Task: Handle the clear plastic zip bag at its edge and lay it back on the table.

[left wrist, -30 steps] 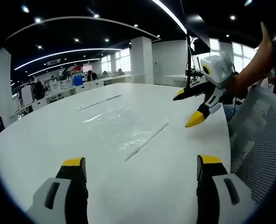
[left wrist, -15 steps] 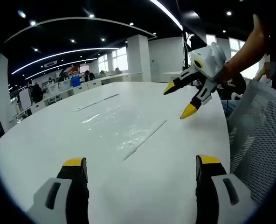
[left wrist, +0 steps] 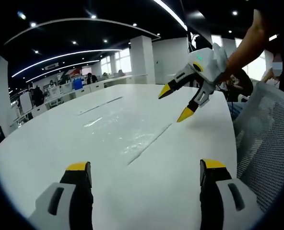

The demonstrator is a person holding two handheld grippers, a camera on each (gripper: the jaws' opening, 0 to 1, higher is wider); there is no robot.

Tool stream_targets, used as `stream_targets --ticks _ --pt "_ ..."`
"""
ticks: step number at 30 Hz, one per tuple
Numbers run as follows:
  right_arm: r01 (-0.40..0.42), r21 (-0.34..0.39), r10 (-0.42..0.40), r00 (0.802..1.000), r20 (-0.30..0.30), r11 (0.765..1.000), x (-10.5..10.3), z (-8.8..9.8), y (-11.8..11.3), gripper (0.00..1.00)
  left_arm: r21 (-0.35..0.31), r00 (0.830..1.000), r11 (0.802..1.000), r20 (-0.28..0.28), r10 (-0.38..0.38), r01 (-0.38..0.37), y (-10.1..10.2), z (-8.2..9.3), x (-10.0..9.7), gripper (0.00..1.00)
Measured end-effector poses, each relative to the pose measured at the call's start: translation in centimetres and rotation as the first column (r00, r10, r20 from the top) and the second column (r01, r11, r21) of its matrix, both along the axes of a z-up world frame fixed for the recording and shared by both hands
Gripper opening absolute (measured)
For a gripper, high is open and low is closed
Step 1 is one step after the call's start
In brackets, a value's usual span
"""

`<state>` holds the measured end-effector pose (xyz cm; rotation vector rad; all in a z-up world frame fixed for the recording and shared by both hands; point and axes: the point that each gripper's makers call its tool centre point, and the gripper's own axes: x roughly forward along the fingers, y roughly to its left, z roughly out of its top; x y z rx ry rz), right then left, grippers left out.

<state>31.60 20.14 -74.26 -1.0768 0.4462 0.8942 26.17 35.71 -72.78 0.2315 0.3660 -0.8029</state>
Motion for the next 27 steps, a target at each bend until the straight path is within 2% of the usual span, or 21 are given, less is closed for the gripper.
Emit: stream_targets --ticks 8,16,25,26,27 --pt "-0.034 -0.036 0.034 0.999 -0.001 0.999 0.4 -0.7 0.5 0.40 -0.003 1.000 1.000 -0.001 0.015 -0.015 0.5 -0.1 0.3 0.88" --pt "-0.067 -0.109 0.070 0.997 0.030 0.992 1.0 -1.6 0.6 0.34 -0.001 1.000 1.000 -0.002 0.020 -0.020 0.5 -0.3 0.4 0.84" --pt "-0.096 -0.129 0.100 0.995 0.028 0.987 1.3 -2.1 1.1 0.28 0.008 1.000 1.000 -0.006 0.008 -0.008 0.2 -0.4 0.1 0.82" --pt "-0.102 -0.132 0.107 0.994 0.029 0.986 1.3 -2.1 1.2 0.27 0.008 1.000 1.000 -0.003 0.008 -0.008 0.2 -0.4 0.2 0.82" --pt "-0.138 -0.167 0.147 0.988 0.041 0.976 1.3 -2.3 1.4 0.26 0.008 1.000 1.000 0.000 0.010 -0.010 0.1 -0.2 0.2 0.82"
